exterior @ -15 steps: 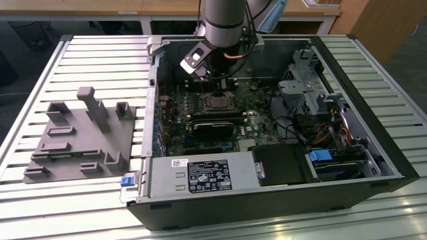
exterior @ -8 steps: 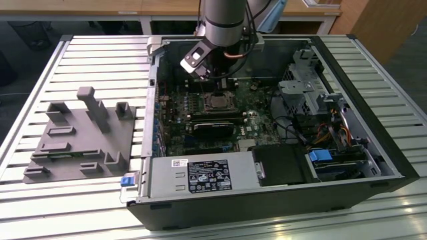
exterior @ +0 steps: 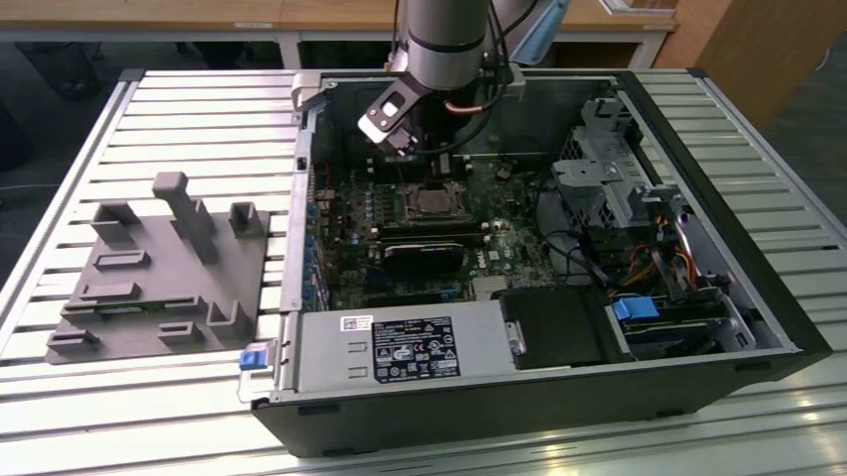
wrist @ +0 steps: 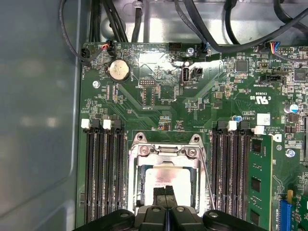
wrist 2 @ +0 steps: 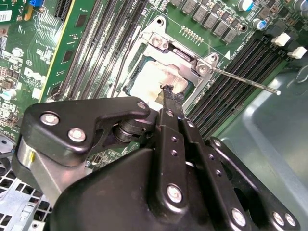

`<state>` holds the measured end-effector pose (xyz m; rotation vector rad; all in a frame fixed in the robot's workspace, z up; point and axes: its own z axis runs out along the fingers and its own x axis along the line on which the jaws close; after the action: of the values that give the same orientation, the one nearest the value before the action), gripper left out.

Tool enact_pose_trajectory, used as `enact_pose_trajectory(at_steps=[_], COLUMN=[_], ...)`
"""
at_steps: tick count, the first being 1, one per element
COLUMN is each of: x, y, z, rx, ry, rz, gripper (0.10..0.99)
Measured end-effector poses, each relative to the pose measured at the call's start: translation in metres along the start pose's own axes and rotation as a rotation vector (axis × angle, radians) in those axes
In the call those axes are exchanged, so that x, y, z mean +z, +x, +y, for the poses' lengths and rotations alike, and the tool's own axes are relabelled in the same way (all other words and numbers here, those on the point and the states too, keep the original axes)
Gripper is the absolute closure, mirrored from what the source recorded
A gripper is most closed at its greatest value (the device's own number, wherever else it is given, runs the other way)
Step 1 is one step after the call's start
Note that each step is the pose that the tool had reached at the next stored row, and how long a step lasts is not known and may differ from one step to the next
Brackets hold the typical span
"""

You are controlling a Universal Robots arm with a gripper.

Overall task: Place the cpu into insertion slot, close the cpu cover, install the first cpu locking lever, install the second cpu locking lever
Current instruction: 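Install the first cpu locking lever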

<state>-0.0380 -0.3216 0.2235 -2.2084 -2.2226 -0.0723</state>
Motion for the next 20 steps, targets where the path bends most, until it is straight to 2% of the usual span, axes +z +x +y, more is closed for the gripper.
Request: enact_pose_trajectory(at_steps=[15,20], x=[-0.0053,-0.0105], y=[0.0002,0.0004], z=[0.0005,0.0007], rx=[0.0,0.0], ry=[0.0,0.0], rz=[-0.0001,-0.0001], gripper=[0.98,0.98])
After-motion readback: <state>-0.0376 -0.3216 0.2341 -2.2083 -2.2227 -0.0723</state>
